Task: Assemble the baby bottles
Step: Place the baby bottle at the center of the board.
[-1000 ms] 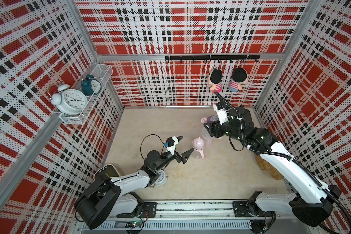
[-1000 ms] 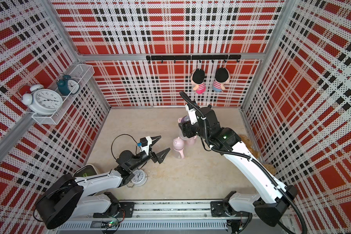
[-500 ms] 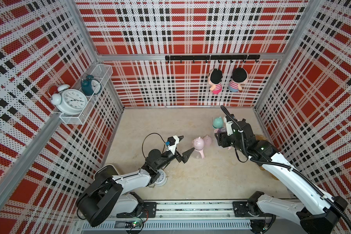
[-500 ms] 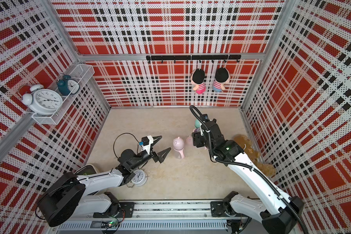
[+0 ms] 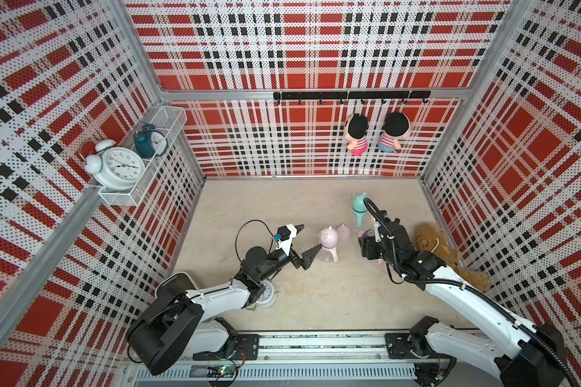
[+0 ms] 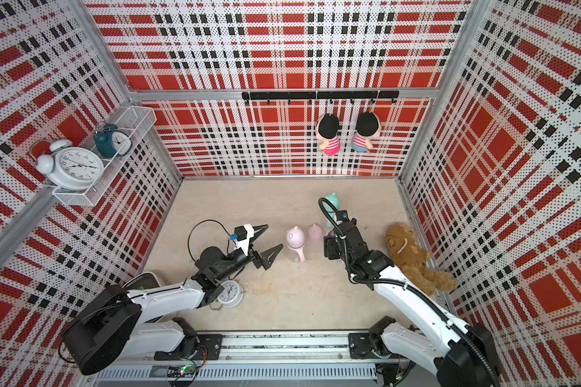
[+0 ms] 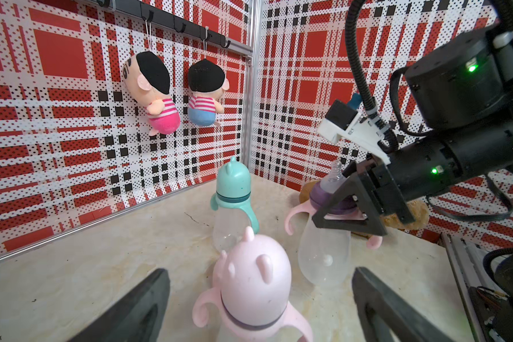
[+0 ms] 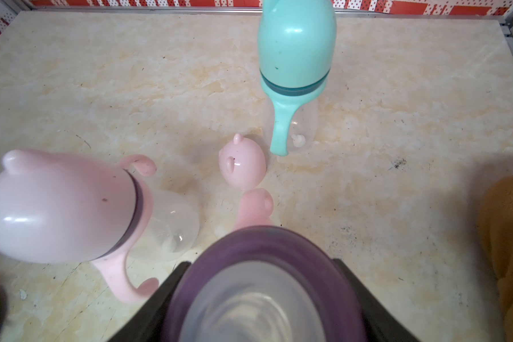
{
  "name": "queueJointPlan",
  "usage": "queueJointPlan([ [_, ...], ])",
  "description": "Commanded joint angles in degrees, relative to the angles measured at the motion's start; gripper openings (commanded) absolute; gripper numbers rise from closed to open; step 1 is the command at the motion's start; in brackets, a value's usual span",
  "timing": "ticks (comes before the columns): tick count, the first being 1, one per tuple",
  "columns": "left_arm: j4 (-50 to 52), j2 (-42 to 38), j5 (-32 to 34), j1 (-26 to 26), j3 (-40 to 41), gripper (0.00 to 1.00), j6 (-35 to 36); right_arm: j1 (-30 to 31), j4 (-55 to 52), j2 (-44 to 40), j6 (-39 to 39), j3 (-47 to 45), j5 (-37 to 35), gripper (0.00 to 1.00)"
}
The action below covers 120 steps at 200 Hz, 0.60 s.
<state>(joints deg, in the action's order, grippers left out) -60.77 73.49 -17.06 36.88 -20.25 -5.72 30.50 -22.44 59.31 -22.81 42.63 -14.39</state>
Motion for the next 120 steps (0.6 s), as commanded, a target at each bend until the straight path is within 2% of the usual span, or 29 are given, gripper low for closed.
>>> queueJointPlan([
  [1, 1.13, -0.63, 0.35, -0.22, -1.04, 0.98, 0.61, -2.24, 8.75, -2.1, -1.63, -2.4, -0.4, 0.5],
  [27, 1.45, -0.66, 0.45, -0.23, -1.02, 0.98, 0.98, -2.91, 13.19, -3.72, -0.97, -5.39, -3.26, 0.51],
  [72, 1.53, -0.18, 0.54, -0.06, -1.28, 0.98, 1.14, -4.38, 19.68, -2.0, -0.47, -8.0, 0.77, 0.52],
  [120, 1.62, 0.2, 0.45, 0.13, -1.55, 0.98, 1.32, -4.46, 20.32, 2.15, 0.2, -8.42, 0.75, 0.54],
])
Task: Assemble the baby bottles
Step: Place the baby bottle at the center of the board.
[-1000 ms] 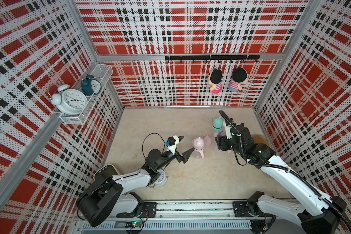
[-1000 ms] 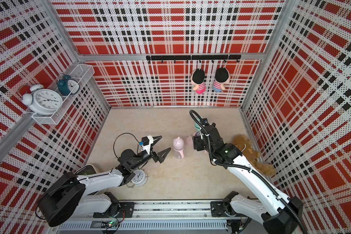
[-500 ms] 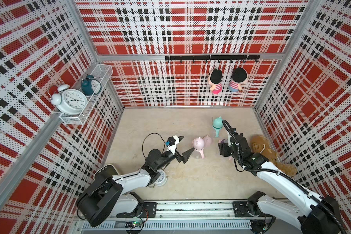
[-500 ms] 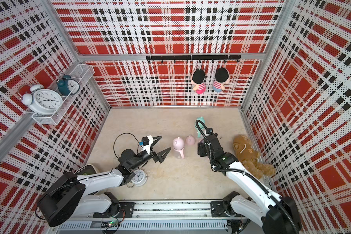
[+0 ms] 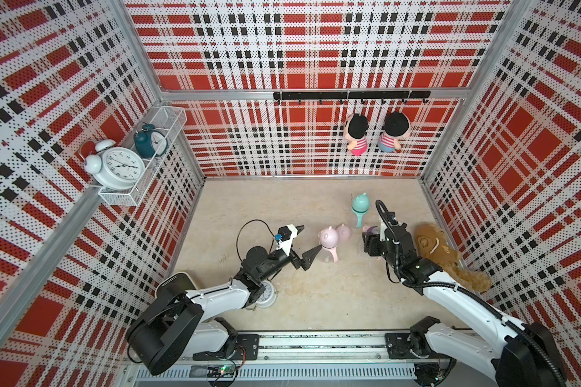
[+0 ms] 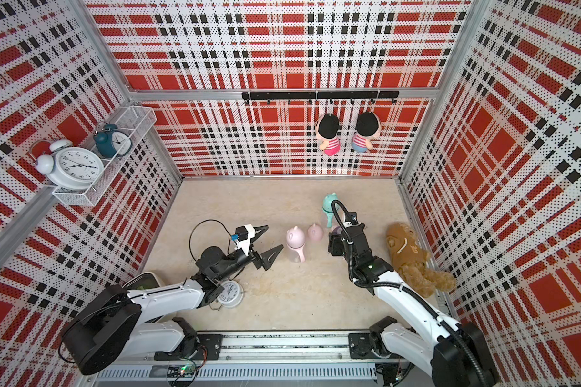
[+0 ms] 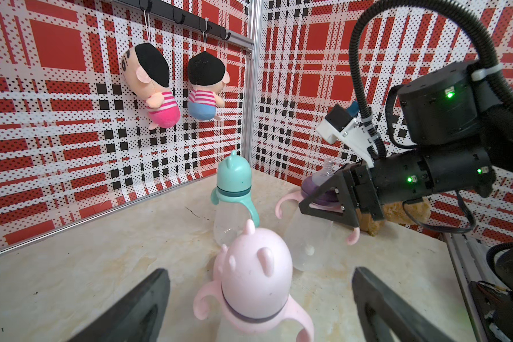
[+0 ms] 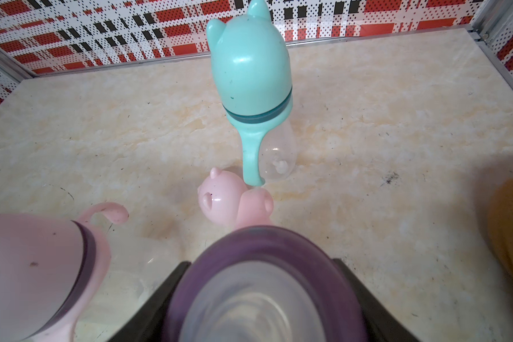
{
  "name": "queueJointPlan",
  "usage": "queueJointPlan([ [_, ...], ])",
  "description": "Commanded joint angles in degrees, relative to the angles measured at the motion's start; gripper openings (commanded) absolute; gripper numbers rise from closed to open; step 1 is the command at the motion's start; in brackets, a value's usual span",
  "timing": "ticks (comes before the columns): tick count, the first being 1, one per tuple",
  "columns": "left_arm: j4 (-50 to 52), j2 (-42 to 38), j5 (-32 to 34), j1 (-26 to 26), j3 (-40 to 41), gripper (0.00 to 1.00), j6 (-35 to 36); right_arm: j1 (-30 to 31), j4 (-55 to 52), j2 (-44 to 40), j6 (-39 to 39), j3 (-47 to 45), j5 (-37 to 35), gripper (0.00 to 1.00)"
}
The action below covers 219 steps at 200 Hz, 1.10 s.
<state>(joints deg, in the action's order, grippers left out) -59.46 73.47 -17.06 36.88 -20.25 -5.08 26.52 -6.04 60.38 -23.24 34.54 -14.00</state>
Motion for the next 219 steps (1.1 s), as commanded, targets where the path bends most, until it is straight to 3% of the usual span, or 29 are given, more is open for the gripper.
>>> queueJointPlan([
  [1, 0.31, 0.29, 0.45, 0.12, -1.55, 0.98, 0.73, -0.45, 3.93, 1.11, 0.65, -0.39, 0.32, 0.54],
  [51, 0.31, 0.61, 0.76, 0.56, -1.54, 0.98, 0.78, -0.48, 4.53, 2.64, 0.64, -1.9, 0.66, 0.6],
  [141, 0.49, 0.6, 1.24, 1.0, -1.63, 0.98, 1.06, -0.48, 1.36, 1.81, 2.11, -1.67, 0.07, 0.84],
  [219, 1.81, 0.64, 1.44, 1.08, -2.08, 0.98, 1.34, -0.49, -16.12, -0.07, 2.55, 10.99, -0.16, 0.89],
])
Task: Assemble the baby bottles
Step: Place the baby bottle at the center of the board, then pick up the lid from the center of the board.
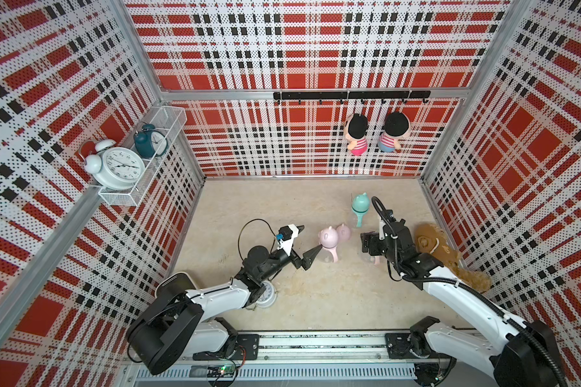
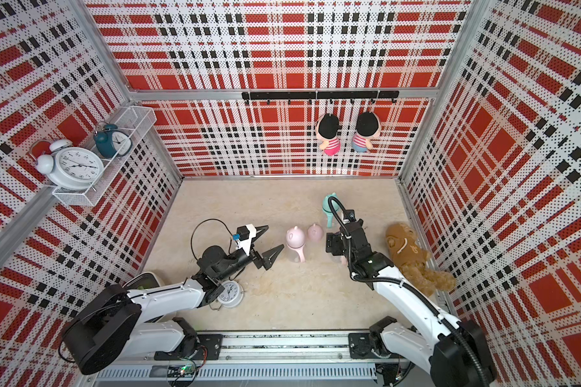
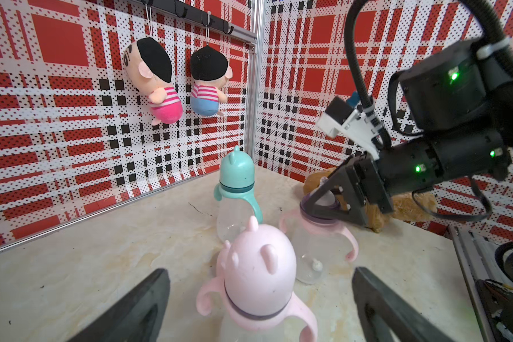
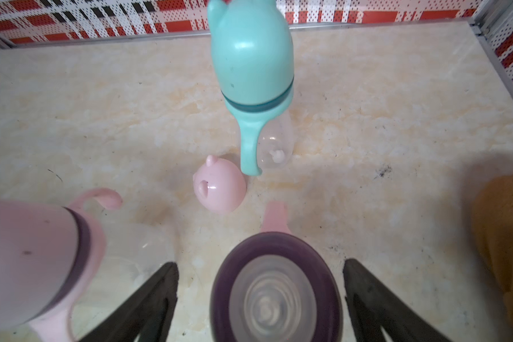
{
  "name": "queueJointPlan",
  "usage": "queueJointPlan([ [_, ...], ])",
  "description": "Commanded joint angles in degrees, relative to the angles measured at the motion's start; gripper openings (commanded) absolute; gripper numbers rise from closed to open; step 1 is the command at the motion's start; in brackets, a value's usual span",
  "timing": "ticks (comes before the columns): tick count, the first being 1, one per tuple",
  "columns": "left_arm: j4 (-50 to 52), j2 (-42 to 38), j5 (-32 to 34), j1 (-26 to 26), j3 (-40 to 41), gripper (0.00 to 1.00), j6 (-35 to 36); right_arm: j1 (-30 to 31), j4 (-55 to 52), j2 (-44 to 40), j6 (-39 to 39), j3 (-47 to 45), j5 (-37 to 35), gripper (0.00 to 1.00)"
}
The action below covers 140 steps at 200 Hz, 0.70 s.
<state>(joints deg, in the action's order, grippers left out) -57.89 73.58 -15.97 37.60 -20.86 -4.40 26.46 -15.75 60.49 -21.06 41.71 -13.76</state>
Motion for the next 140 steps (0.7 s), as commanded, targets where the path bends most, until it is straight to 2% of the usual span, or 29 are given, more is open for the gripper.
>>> queueJointPlan([
  [1, 0.23, 0.56, 0.34, 0.36, -1.46, 0.98, 0.64, -0.44, -6.59, -0.1, 0.34, 3.99, -0.4, 0.89],
  [27, 0.23, 0.99, 0.23, 0.37, -1.75, 0.98, 0.57, -0.39, -9.44, 0.55, 1.03, 7.26, -1.11, 0.89],
  [53, 0.83, 0.42, 0.76, 0.32, -1.69, 0.98, 0.61, -0.39, -12.89, 1.3, 3.7, 12.08, 1.63, 0.89],
  [99, 1.59, -0.26, 1.01, -0.44, -1.82, 0.98, -0.48, -0.05, -20.78, 8.77, 8.92, 22.36, 10.22, 0.85],
  [140, 3.28, -1.17, 2.8, -0.59, -1.96, 0.98, -0.95, 3.42, -23.62, 15.95, 11.61, 28.63, 9.62, 0.83],
])
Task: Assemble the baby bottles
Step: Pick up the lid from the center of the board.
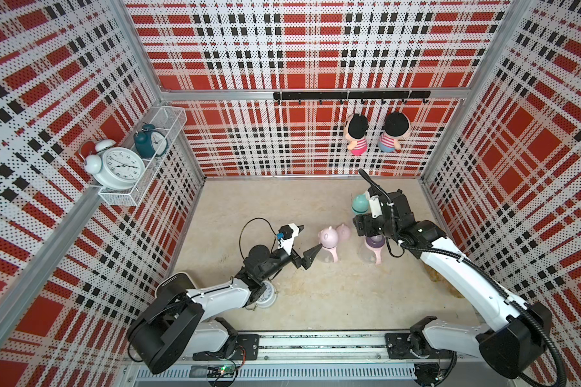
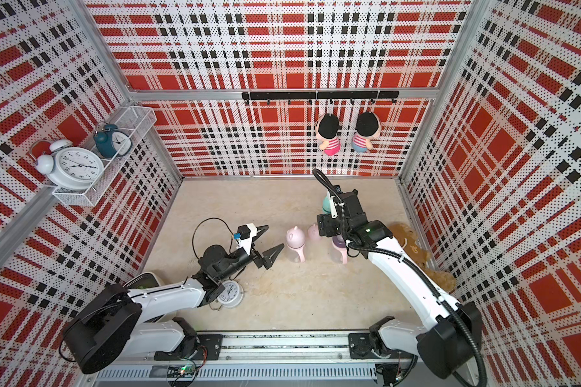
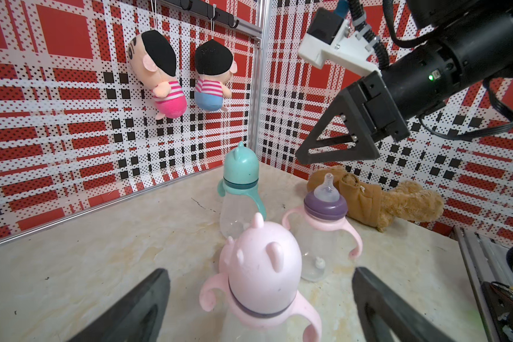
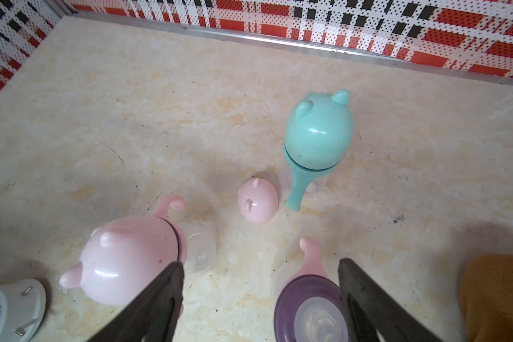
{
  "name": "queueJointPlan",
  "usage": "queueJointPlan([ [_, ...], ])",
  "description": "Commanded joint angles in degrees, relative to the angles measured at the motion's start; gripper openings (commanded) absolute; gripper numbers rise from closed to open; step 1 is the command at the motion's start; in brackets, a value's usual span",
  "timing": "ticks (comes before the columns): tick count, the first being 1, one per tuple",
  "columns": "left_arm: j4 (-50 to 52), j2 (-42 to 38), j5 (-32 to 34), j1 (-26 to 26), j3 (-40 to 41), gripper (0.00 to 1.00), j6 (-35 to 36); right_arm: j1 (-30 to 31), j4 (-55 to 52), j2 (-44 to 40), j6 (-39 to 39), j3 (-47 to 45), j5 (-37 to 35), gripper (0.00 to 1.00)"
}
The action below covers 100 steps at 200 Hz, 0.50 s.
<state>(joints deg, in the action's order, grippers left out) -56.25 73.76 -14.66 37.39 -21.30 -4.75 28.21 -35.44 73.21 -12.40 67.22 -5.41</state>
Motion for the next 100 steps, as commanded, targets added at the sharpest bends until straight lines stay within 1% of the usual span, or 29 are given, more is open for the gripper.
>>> queueJointPlan([
  [1, 1.7, -1.38, 1.57, -0.38, -1.54, 0.98, -0.6, 1.67, -3.93, 3.33, 2.93, 3.24, 1.32, 0.83],
  [35, 3.7, -3.16, 3.29, -0.59, -1.13, 0.98, -0.69, 1.73, -3.41, 8.87, 1.67, 5.98, 2.06, 0.81],
  [52, 4.33, -3.71, 3.49, -0.78, -0.95, 0.98, -0.53, 1.68, -3.32, 11.99, 0.0, 7.91, 1.59, 0.78],
  [76, 5.36, -4.37, 3.84, -0.82, -0.77, 0.98, -0.08, 1.68, -2.63, 15.61, -2.03, 9.55, 1.54, 0.78],
  [100, 5.81, -4.94, 4.28, -0.82, -0.33, 0.98, 0.18, 1.59, -2.75, 19.42, -3.61, 11.36, 2.82, 0.75],
])
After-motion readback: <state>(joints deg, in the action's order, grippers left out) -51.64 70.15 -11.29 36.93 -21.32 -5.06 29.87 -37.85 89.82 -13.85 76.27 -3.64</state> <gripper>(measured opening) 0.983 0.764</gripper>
